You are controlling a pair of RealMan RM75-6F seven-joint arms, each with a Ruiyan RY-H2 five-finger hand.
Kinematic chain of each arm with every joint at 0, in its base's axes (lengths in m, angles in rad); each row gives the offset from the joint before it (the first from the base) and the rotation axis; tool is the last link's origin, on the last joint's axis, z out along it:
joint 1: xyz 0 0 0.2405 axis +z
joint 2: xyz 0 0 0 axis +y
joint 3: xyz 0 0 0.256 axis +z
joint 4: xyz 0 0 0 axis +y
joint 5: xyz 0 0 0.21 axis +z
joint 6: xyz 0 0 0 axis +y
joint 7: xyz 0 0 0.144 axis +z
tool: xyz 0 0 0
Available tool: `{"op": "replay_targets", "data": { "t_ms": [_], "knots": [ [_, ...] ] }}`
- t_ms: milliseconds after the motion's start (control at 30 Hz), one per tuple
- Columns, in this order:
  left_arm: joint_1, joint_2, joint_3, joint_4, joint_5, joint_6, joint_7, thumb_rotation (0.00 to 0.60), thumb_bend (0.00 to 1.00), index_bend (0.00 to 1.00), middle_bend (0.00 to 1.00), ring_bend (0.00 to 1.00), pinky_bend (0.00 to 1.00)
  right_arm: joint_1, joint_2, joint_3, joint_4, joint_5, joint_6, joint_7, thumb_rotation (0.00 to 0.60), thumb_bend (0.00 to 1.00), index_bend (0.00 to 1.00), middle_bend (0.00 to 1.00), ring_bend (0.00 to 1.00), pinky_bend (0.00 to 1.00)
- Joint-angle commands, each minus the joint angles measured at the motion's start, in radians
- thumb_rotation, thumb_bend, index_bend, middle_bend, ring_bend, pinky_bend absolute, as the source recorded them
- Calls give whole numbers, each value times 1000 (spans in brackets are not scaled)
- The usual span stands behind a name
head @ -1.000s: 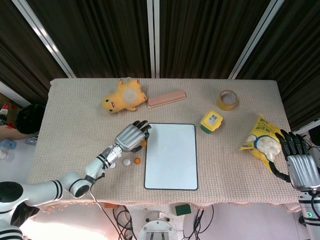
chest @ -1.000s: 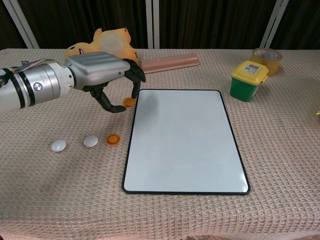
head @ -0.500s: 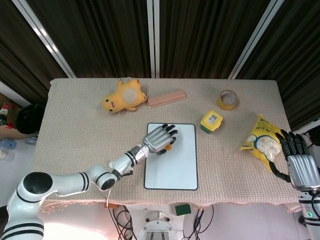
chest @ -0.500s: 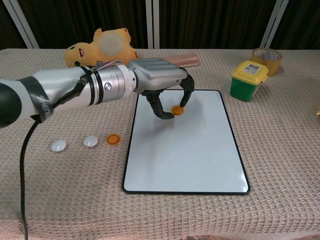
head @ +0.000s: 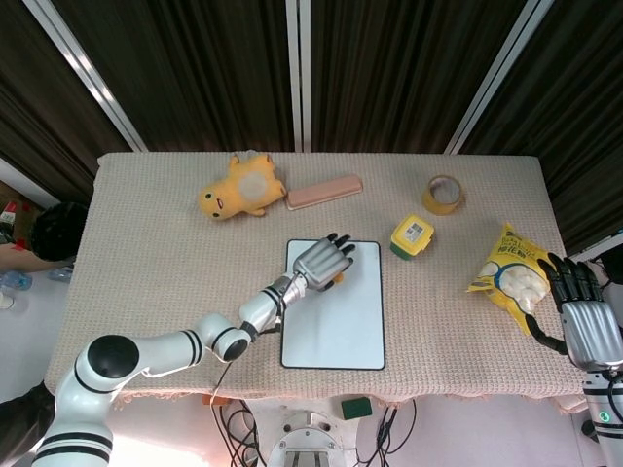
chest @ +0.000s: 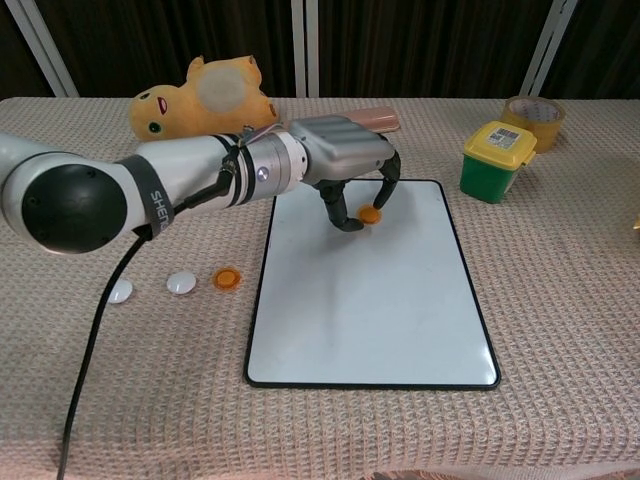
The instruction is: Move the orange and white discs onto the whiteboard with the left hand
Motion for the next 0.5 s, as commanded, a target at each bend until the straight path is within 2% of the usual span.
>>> {"op": "replay_targets", "data": {
  "t_ms": [33,133,200,267,367,500],
  "knots": [
    [-1,0,3,1,-2,3,-2,569,282,379,182,89,190,-2,0,-1,1,-3,4,0,600,315,0,0,0,0],
    [1,4,9,-10,2,13,-5,565,273,238,182,88,188,-4,0,-1,1,-2,7,1,600,315,0,0,0,0],
    [5,11,12,-22,3,20,-8,555,258,204,182,88,188,-4,1,-1,0,-3,7,1,600,314,0,0,0,0],
    [9,22,16,-36,2,27,-3,533,240,197,182,88,188,-4,1,-1,-2,-5,9,-1,600,315,0,0,0,0],
    [29,59,26,-87,-4,51,17,532,236,209,178,88,188,-5,2,-1,-6,-9,12,-1,600,315,0,0,0,0],
    [108,194,62,-278,-33,105,40,525,235,257,175,88,189,-3,5,-1,-5,-9,11,-1,600,315,0,0,0,0]
  ]
}}
